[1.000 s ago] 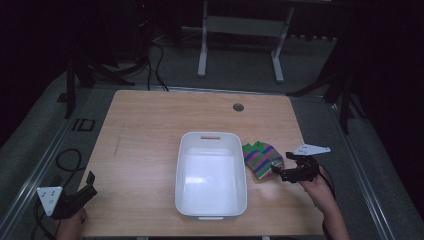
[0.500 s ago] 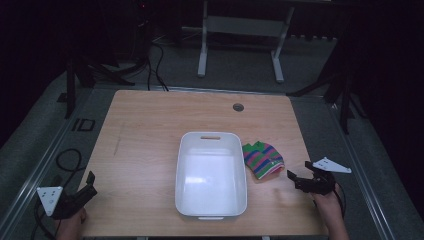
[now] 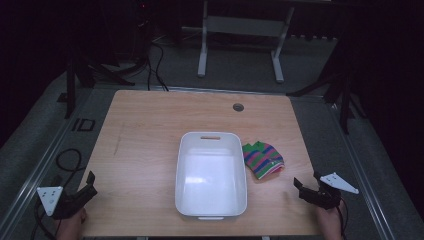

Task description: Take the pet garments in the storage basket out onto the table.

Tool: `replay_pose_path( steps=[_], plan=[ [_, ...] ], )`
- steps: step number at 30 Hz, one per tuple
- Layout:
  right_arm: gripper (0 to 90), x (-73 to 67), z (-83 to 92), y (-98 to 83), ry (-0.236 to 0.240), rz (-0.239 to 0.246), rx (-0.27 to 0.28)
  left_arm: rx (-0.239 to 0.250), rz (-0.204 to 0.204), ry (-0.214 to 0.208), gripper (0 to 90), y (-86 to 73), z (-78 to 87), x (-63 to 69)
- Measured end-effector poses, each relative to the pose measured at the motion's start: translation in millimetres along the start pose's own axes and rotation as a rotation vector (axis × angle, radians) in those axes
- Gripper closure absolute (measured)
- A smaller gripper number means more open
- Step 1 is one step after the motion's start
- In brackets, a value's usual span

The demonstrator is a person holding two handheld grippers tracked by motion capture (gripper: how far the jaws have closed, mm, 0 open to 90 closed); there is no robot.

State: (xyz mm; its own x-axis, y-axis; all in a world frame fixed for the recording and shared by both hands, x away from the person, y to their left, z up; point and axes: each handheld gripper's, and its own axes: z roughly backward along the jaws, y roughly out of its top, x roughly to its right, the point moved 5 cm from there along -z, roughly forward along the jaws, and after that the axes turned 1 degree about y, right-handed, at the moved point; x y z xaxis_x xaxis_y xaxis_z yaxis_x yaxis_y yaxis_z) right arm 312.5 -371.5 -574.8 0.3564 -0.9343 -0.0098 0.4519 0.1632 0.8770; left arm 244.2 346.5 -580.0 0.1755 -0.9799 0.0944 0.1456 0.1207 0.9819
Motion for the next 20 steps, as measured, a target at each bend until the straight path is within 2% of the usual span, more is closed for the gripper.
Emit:
replay_pose_path(
  steps=[4, 8, 13, 20],
  plan=[
    [14.0, 5.4, 4.3, -3.0, -0.064, -0.018, 0.059, 0.0, 0.003, 0.0, 1.8, 0.0, -0.1, 0.0],
    [14.0, 9.4, 8.0, -3.4, -0.093, -0.046, 0.11, -0.002, 0.0, -0.002, 1.8, 0.0, -0.2, 0.0],
    [14.2, 11.9, 9.0, -5.0, -0.115, -0.053, 0.128, -0.002, 0.001, -0.003, 1.8, 0.0, -0.3, 0.0],
    [14.3, 10.4, 7.5, -5.1, -0.107, -0.039, 0.108, -0.001, 0.005, -0.002, 1.8, 0.0, -0.2, -0.2]
  ],
)
